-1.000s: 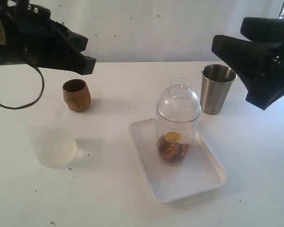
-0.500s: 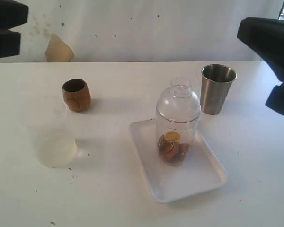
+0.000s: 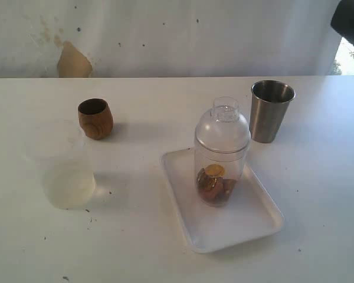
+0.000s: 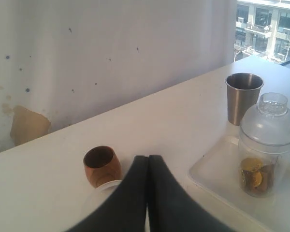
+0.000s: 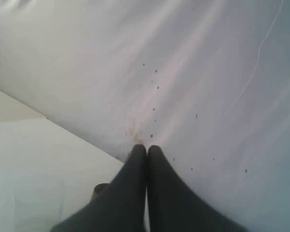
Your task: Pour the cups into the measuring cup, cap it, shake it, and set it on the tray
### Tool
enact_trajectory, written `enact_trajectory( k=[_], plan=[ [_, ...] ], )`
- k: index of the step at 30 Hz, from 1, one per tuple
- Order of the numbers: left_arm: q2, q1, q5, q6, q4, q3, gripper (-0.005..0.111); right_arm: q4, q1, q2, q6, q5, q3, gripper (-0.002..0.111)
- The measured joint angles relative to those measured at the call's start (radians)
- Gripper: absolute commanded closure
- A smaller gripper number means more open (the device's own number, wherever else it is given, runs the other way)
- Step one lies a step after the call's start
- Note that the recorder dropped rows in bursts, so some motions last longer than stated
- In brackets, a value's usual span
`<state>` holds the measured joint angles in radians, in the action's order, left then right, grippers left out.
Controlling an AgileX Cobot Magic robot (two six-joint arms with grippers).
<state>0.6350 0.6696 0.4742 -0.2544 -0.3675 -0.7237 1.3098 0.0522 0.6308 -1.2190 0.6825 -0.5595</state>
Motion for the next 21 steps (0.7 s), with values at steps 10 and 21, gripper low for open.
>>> enact_trajectory(
  k=[10,21],
  plan=[
    [0.0,0.0,0.018,0.0,0.004,0.002,0.107,0.0,0.0,0.0,0.0,0.0,0.0,0.108],
    [-0.002,-0.034,-0.115,0.0,-0.058,0.064,0.107,0.0,0.0,0.0,0.0,0.0,0.0,0.108]
  ],
)
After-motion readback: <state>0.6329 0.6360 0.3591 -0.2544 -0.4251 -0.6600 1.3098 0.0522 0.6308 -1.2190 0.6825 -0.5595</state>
